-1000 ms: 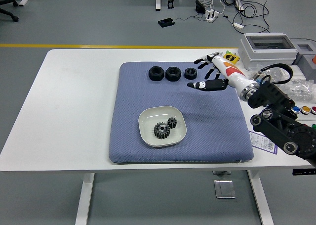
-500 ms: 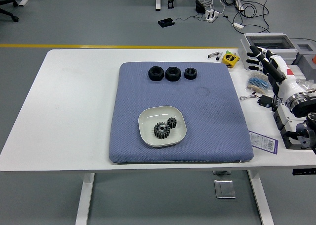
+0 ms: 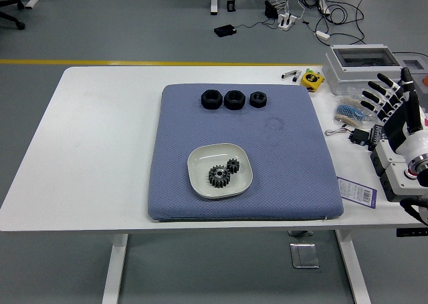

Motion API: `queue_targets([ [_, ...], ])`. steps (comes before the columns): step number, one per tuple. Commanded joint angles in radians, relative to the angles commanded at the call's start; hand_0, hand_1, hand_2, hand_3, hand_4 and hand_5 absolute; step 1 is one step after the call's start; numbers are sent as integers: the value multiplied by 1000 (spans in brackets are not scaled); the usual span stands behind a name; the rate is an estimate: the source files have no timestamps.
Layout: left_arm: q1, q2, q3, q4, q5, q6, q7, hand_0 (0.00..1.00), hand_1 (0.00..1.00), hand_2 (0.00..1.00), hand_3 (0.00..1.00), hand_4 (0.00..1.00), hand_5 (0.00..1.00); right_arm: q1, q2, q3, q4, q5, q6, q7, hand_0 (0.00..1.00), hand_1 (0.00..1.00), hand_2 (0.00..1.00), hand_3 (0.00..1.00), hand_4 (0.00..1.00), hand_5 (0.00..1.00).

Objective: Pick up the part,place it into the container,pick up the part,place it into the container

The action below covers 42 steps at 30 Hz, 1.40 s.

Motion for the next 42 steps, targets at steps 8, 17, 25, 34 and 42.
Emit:
queue_targets([
  [8,-7,0,4,0,-3,-1,-1,728,665,689,577,592,584,-31,12,31,-8,-46,20,-14,809,780,816,844,998,998],
  [17,-11,-2,10,0,-17,-1,-5,729,665,688,577,593,584,-31,15,37,-17,-52,22,-17,810,779,813,840,998,998],
  [25,-12,-3,10,1,-19,0,-5,729,667,688,578,592,583,-23,20,27,-19,-54,21,-18,811,775,807,833,998,998],
  [34,-13,-4,4,2,-14,1,-2,728,667,688,578,592,583,-19,18,19,-19,-64,28,-33,811,775,806,826,998,998],
  [42,-11,-6,-2,2,-8,2,2,728,665,688,576,592,583,-22,20,23,-21,-68,30,-39,811,774,803,819,998,998],
])
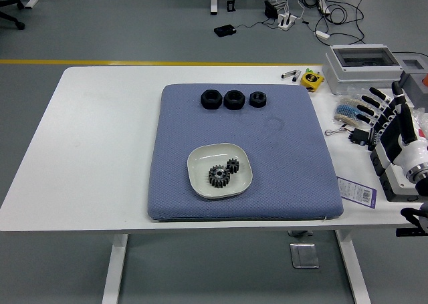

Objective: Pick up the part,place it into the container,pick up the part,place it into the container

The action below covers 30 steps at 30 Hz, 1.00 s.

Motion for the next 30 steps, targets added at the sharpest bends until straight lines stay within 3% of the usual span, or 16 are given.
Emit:
queue_targets([
  [30,23,-4,-33,2,37,5,12,730,668,687,579,588,586,-27,0,-8,2,1,-6,-2,803,770,797,815,998,990],
])
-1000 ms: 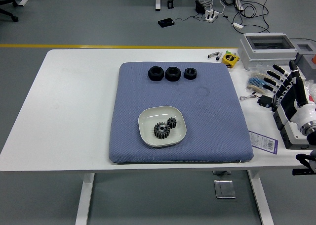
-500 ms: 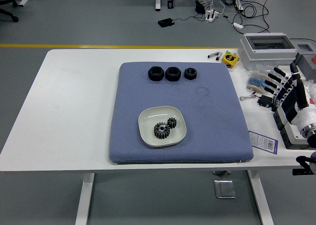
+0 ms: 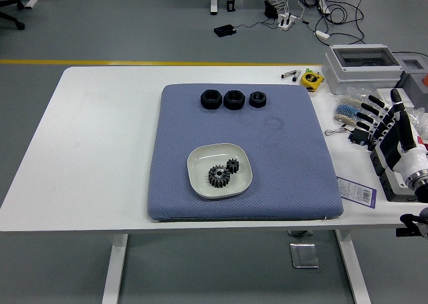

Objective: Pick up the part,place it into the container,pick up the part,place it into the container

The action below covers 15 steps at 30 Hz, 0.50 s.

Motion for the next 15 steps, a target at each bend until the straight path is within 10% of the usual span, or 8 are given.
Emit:
queue_targets([
  [15,18,-11,60,1,-340,-104,83,793,796,878,646,666,640,3,3,5,-6,-9,0,-9,795,770,797,813,998,986],
])
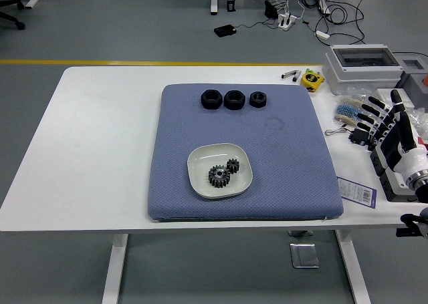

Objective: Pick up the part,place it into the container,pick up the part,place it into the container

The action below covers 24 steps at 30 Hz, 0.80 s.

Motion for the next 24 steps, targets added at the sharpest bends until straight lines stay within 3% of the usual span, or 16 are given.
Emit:
queue_targets([
  [20,-17,-20,-68,12,83,40,-56,757,762,837,613,623,601,-12,-3,26,4,-4,2,4,792,769,797,812,998,975],
  [21,-16,-20,-67,12,83,41,-57,758,757,832,628,670,634,-12,-3,27,4,-5,3,5,789,768,797,811,998,973],
  [24,-16,-20,-67,13,85,42,-61,758,757,832,628,670,634,-12,-1,26,8,-4,5,7,789,768,797,811,998,973],
])
